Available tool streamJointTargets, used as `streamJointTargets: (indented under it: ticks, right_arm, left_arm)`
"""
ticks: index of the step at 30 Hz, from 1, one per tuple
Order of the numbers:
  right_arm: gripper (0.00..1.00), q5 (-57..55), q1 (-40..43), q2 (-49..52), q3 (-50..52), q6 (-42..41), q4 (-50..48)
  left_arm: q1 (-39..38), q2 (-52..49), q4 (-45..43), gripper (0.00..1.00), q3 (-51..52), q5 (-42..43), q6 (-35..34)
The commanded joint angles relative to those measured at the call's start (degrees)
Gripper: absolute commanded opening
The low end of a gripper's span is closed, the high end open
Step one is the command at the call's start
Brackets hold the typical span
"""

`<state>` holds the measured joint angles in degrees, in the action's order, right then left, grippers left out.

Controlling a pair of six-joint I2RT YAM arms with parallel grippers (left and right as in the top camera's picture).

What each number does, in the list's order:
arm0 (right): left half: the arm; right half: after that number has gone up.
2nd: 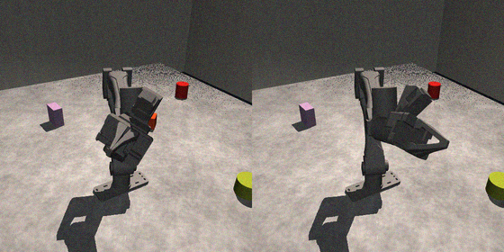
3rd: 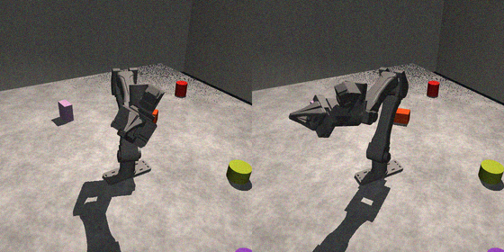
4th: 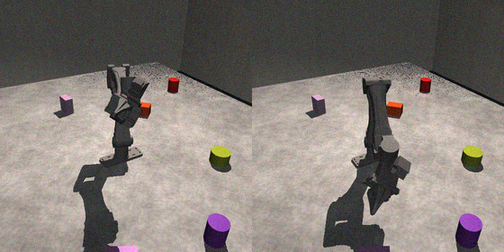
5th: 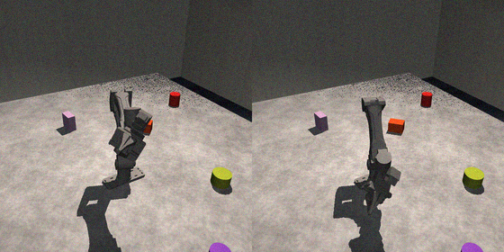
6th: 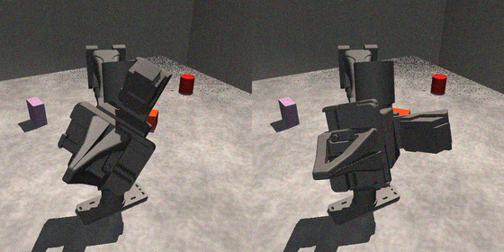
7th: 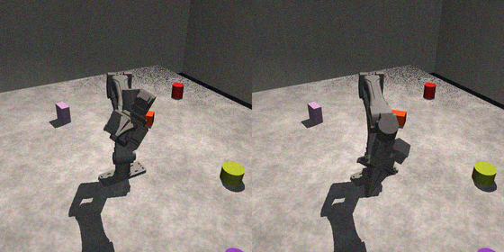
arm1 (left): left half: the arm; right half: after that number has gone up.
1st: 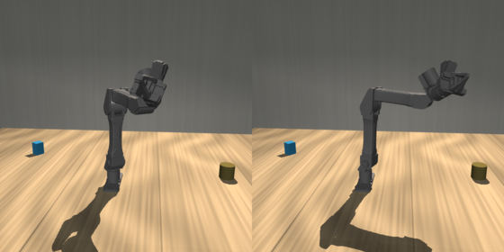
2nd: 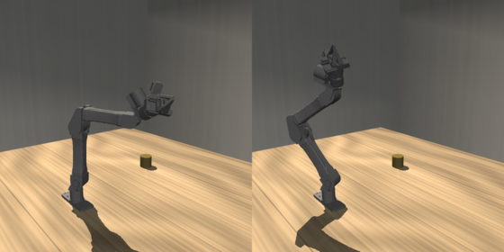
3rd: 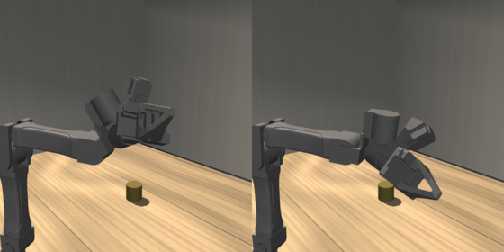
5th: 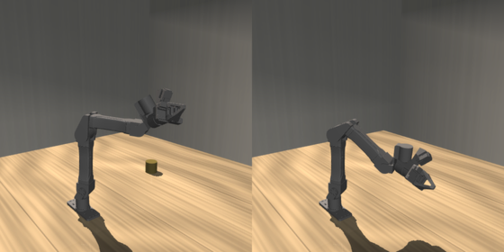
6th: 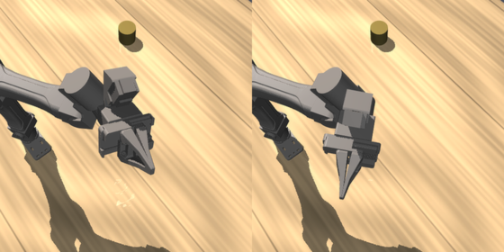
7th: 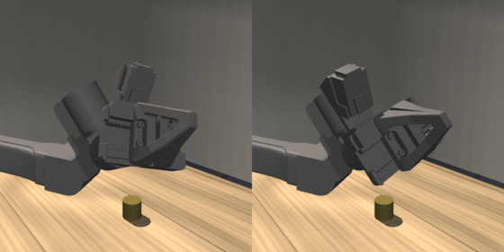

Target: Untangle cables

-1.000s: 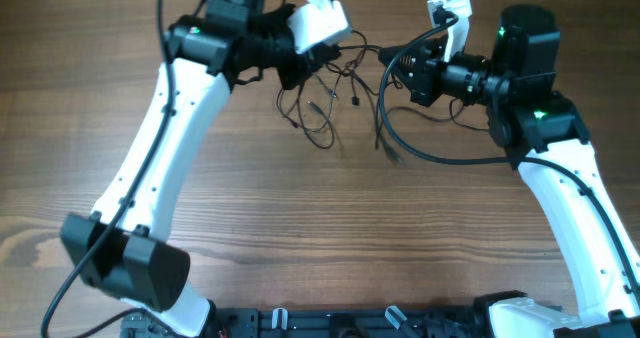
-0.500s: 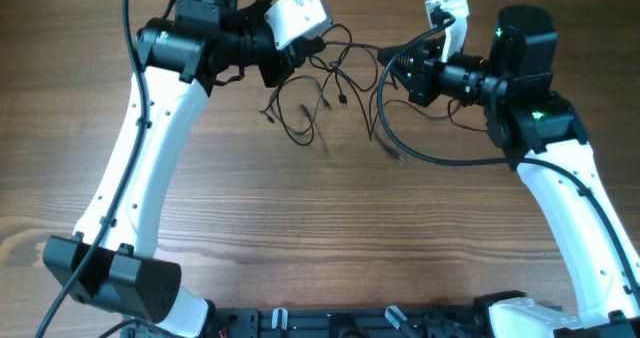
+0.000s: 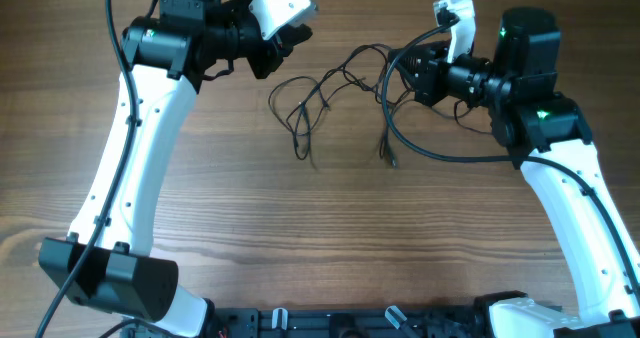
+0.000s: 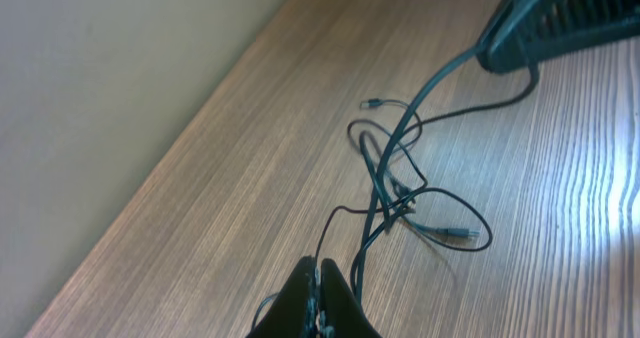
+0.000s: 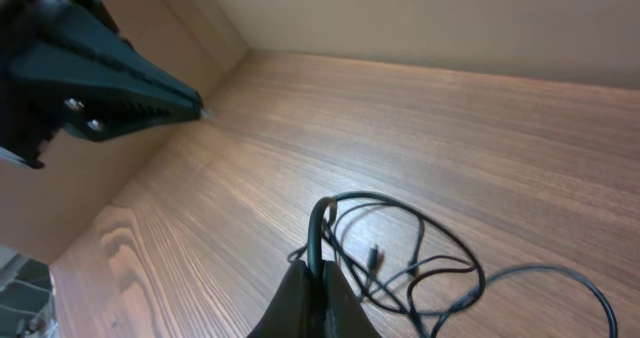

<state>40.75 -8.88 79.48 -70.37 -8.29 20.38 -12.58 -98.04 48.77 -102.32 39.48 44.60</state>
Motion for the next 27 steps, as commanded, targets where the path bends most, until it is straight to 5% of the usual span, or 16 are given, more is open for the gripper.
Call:
streamJointTargets:
  ticks: [1,4,9,27]
  right_arm:
    - [0.04,-0.2,0.1,-1.0,-1.1,1.0,-0.2]
    - [0.04,2.2,0.1,-1.0,-1.1,1.0,-0.7]
    - [0.04,6.7,0.1,-1.1,-1.1,0.7,-2.6]
    - [0.04,10.8,0.1,-1.1,-1.1,-5.7,-11.9]
  left_arm:
    - [0.1,2.5,-0.6,0.04,0.0,0.3,-1.8]
    - [0.0,2.5,-0.2,0.04,0.0,3.3,-1.8]
    - [0.0,2.4,0.1,0.27,0.0,9.7,-1.8]
    - [-0.2,-3.3,6.4,0.25,0.1,13.0,-1.4]
